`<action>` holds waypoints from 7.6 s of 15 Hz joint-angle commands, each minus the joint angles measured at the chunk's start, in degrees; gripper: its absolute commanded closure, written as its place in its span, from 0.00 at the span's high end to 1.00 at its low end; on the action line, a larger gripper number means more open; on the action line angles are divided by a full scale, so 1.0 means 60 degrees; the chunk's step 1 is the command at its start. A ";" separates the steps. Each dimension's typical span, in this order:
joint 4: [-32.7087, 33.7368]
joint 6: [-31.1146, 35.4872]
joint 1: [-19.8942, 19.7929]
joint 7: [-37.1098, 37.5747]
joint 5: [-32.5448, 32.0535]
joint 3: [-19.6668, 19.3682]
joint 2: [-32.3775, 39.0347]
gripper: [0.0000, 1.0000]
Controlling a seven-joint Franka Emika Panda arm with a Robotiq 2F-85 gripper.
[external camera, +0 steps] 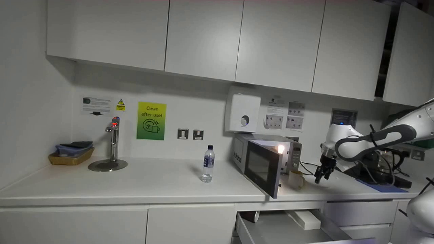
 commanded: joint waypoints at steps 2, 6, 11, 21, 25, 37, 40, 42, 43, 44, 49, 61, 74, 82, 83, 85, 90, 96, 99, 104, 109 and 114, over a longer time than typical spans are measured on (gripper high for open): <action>-0.0111 0.0433 -0.0222 -0.0057 0.0138 -0.0015 -0.0004 1.00; -0.0138 0.0631 -0.0253 -0.0067 0.0196 -0.0161 -0.0004 1.00; -0.0205 0.1252 -0.0376 0.0099 0.0010 -0.0043 0.0175 1.00; -0.0193 0.3492 -0.0724 -0.0132 -0.0319 -0.0068 0.1248 1.00; -0.0132 0.4281 -0.0973 -0.0183 -0.0417 -0.0054 0.1741 1.00; 0.0207 0.5796 -0.1879 0.0165 -0.1402 0.0309 0.3056 1.00; 0.0316 0.6132 -0.2041 0.0380 -0.1596 0.0482 0.3369 1.00; 0.0393 0.6411 -0.2197 0.0635 -0.1638 0.0671 0.3547 1.00; 0.0441 0.6517 -0.2343 0.0877 -0.1695 0.0830 0.3611 1.00; 0.0468 0.6615 -0.2535 0.1141 -0.1788 0.1009 0.3664 1.00; 0.0528 0.6564 -0.3659 0.2684 -0.2704 0.2031 0.3560 1.00; 0.0479 0.6597 -0.4953 0.4750 -0.3828 0.3598 0.3483 1.00; 0.0494 0.6655 -0.5616 0.4882 -0.3981 0.4274 0.3561 0.12; 0.0517 0.6671 -0.5712 0.4876 -0.3894 0.4395 0.3589 0.04; 0.0535 0.6681 -0.5702 0.4881 -0.3863 0.4382 0.3603 0.04; 0.0599 0.6704 -0.5693 0.4948 -0.3777 0.4345 0.3615 0.04; 0.0800 0.6766 -0.5801 0.5262 -0.3782 0.4300 0.3643 0.04; 0.1191 0.6834 -0.6005 0.5384 -0.3873 0.4398 0.3662 0.04; 0.1419 0.6846 -0.6009 0.5349 -0.3875 0.4434 0.3722 0.04; 0.2077 0.6724 -0.5983 0.5171 -0.3921 0.4611 0.3908 0.04; 0.2791 0.6562 -0.5732 0.4838 -0.3750 0.4698 0.4387 0.04; 0.3352 0.6344 -0.5478 0.4339 -0.3599 0.4666 0.4815 0.04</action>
